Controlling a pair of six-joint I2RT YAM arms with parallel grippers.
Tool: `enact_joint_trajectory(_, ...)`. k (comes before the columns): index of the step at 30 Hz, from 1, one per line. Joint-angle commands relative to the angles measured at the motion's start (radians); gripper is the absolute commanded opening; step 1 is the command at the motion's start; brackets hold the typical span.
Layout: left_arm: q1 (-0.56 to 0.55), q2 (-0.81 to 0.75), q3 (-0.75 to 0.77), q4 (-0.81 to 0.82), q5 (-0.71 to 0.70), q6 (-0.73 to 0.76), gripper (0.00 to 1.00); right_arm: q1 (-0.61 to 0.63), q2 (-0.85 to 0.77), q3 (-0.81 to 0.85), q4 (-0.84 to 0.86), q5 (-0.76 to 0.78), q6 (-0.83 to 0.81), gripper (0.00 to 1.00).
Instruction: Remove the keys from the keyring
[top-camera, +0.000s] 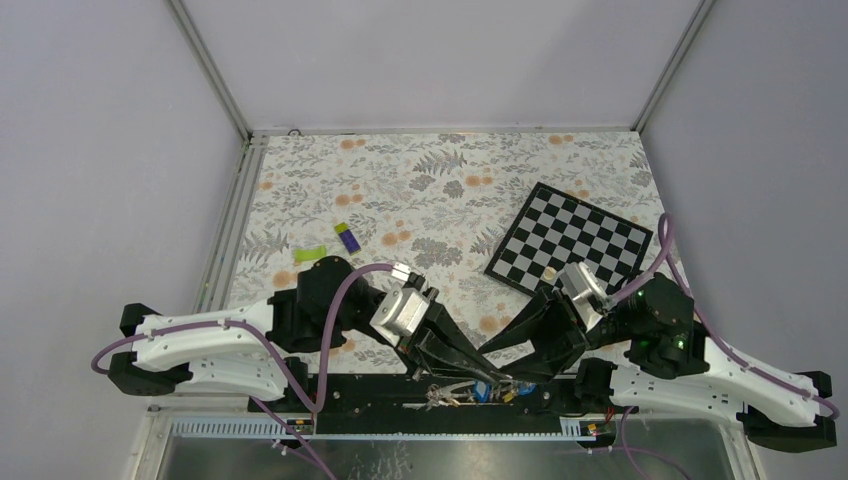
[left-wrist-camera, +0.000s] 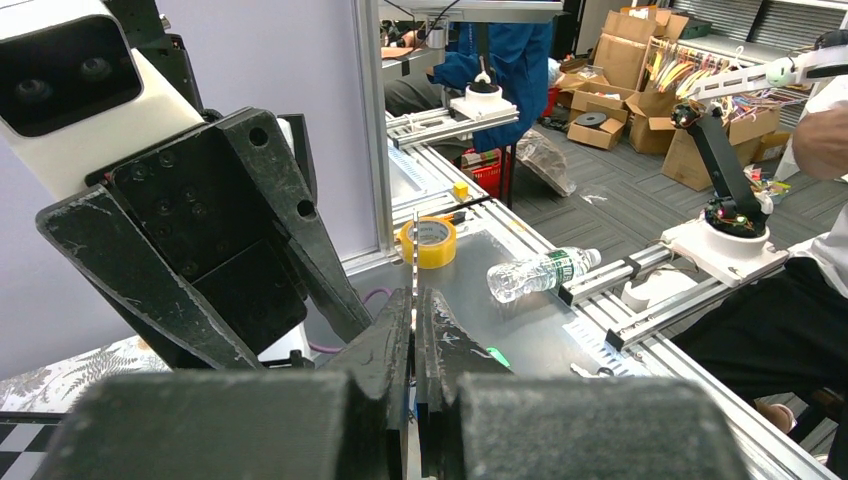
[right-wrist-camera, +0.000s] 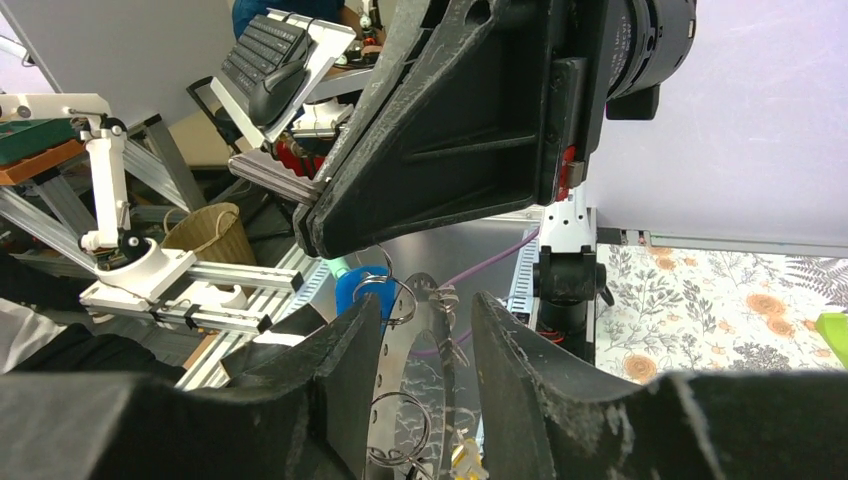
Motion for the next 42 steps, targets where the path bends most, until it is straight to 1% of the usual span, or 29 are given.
enact_joint_trajectory(1, -0.002, -0.003, 0.06, 0.089, 0.018, 0.018, 0.0, -0.002, 0.015, 0.021, 0.065, -0.04, 0.026, 0.45)
enact_joint_trajectory(18, -0.001, -0.009, 0.052, 0.093, -0.022, 0.027, 0.0, -0.002, 0.027, 0.002, 0.106, -0.087, 0.09, 0.37)
enact_joint_trajectory(30, -0.001, -0.023, 0.039, 0.11, -0.035, 0.02, 0.0, -0.002, 0.035, -0.016, 0.102, -0.094, 0.106, 0.37)
enact_joint_trajectory(32, -0.001, -0.026, 0.037, 0.112, -0.04, 0.02, 0.0, -0.002, 0.035, -0.02, 0.106, -0.096, 0.112, 0.34)
enact_joint_trajectory(34, -0.001, -0.031, 0.034, 0.113, -0.045, 0.02, 0.0, -0.002, 0.038, -0.022, 0.108, -0.099, 0.117, 0.29)
enact_joint_trajectory(36, -0.001, -0.034, 0.03, 0.114, -0.054, 0.02, 0.0, -0.002, 0.038, -0.02, 0.108, -0.099, 0.12, 0.2)
enact_joint_trajectory(38, -0.001, -0.037, 0.026, 0.118, -0.058, 0.02, 0.0, -0.002, 0.04, -0.018, 0.105, -0.099, 0.123, 0.14)
enact_joint_trajectory(42, -0.001, -0.043, 0.019, 0.122, -0.062, 0.019, 0.0, -0.002, 0.031, -0.017, 0.102, -0.084, 0.124, 0.07)
